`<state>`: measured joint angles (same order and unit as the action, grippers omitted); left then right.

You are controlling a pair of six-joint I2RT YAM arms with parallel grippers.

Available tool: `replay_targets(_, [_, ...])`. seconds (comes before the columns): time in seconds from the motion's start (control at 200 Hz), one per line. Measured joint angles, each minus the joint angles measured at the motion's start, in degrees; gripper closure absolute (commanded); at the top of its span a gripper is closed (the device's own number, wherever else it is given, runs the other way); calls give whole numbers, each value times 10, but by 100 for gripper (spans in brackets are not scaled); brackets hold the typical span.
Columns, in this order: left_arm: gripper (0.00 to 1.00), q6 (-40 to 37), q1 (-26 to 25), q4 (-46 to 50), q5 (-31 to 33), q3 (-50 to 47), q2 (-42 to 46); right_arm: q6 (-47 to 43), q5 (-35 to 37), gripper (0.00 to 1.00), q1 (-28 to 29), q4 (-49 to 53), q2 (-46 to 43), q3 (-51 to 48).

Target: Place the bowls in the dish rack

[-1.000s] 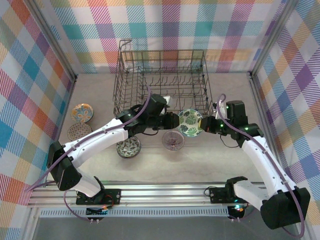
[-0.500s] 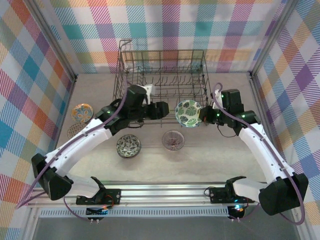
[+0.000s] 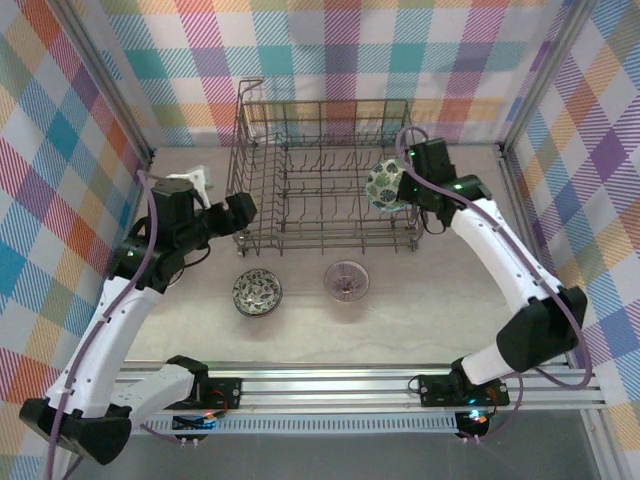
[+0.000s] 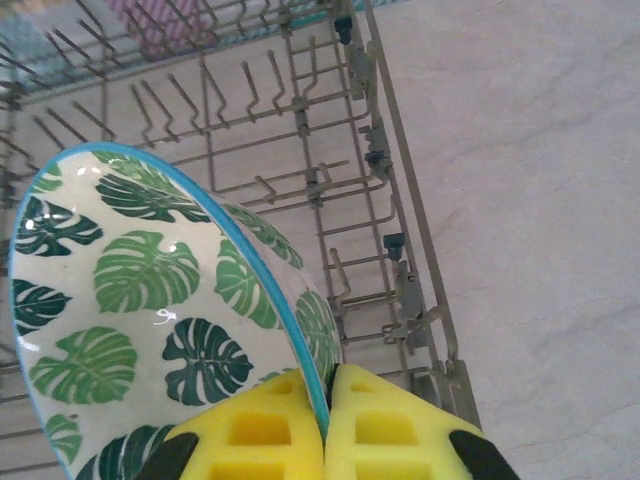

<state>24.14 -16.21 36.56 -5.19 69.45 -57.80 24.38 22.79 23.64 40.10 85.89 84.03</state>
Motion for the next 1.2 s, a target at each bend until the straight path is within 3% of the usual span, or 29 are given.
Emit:
replay_targets(0.11, [17,-5,48,4,-25,-10,-5,-10,107,100,36,-1,26,0])
replay_targets(0.24, [16,-11,70,4,-46,-26,-18,-13,207,100,60,-2,43,6])
replay_targets(0.475, [16,-14,90,0,-69,-36,-39,11,322,100,60,18,88,49])
replay_targets(0.735, [16,-21,111,-8,-92,-36,-61,106,395,100,68,152,223,198])
replay_targets(1.2, [16,-28,119,-12,-122,-36,-83,131,454,100,104,236,305,265])
